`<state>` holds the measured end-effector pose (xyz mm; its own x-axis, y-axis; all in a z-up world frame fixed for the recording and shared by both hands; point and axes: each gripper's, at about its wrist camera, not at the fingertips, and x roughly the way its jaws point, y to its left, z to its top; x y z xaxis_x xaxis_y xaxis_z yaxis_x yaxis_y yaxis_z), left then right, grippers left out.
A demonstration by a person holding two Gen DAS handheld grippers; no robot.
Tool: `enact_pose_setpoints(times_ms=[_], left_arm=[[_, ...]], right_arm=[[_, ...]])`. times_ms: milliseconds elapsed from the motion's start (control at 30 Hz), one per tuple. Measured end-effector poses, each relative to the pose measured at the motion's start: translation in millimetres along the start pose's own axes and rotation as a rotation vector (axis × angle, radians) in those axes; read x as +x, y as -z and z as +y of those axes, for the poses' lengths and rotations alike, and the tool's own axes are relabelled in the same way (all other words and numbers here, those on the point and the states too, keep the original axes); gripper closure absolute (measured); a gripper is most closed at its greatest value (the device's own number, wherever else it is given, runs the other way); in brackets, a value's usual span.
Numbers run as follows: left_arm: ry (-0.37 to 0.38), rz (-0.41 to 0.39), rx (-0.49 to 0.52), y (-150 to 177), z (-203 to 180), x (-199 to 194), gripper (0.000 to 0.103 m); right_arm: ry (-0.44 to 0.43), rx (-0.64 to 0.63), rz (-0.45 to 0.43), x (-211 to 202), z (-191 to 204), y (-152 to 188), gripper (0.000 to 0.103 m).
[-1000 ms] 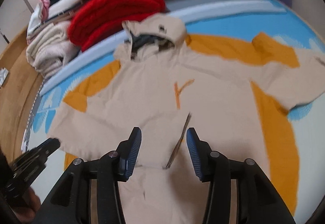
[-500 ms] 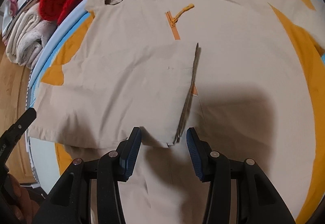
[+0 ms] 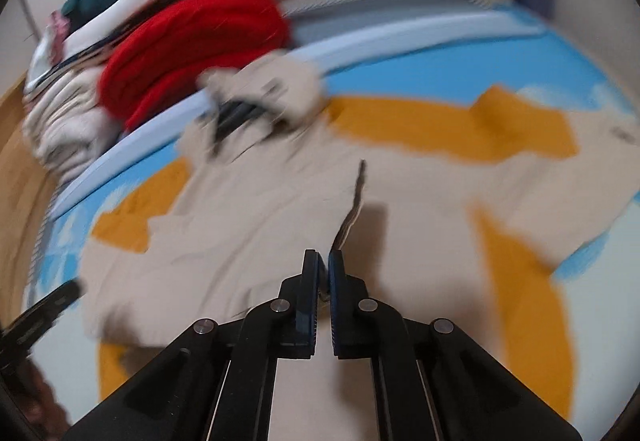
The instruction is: Fold large clothes
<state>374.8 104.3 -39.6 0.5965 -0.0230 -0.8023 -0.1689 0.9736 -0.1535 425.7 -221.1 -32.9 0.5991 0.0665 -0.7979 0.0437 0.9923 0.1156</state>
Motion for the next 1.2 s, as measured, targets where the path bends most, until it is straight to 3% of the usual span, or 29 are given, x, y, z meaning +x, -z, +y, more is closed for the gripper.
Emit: enact_pose_setpoints(times_ms=[133,400,467,533,600,700,767,800,833,933,1067,1133,1200], left_arm=[[-0.004,0.051,-0.049,-3.2,17.5,18.0,0.085],[-0.019,0.250,-0.137,15.8,41.3,74.6,0.085],[-0.032,0.295,-0.156,24.0,47.8,85.6,0.085],[-0.050,0.378,-0.179,35.3,54.0,102.1,0.082],[-0.071,0.420,-0.199,42.4,58.9,108.8,0.082],[-0.081,0.393,-0.156,37.1,49.1,99.7,0.082],[-0.074,0.364,-0.122,33.6,41.7,93.6,0.082],[-0.070,0.352,-0.110,32.7,38.8,91.4,0.082],[-0.068,0.344,-0.103,32.8,37.2,90.3,0.082],[-0.070,0.361,-0.106,37.4,39.4,93.9,0.082],[-0.088,0.410,-0.124,40.8,47.1,104.4,0.082],[-0.077,0.385,-0.144,34.7,47.3,98.6,0.082],[-0.060,0.336,-0.135,29.1,45.0,91.6,0.082]], right_arm=[[0.130,0.099,-0.003,9.4,-60.7,-24.1,0.098],[0.193,0.246,0.078,29.1,-124.0,-26.6,0.092],[0.164,0.279,0.098,36.8,-130.0,-24.5,0.085],[0.117,0.332,0.146,49.5,-135.4,-18.8,0.057],[0.085,0.375,0.203,63.2,-142.3,-11.3,0.049],[0.037,0.452,0.272,83.6,-152.5,-0.4,0.049],[0.034,0.466,0.266,86.6,-153.8,0.7,0.057],[0.038,0.448,0.252,86.8,-149.8,-1.5,0.080],[0.054,0.416,0.232,84.0,-146.2,-4.9,0.094],[0.106,0.357,0.139,68.9,-138.1,-16.3,0.095],[0.203,0.336,0.130,64.3,-137.9,-20.6,0.091],[0.280,0.328,0.109,59.2,-138.8,-21.4,0.089],[0.285,0.310,0.062,51.6,-134.9,-25.5,0.087]])
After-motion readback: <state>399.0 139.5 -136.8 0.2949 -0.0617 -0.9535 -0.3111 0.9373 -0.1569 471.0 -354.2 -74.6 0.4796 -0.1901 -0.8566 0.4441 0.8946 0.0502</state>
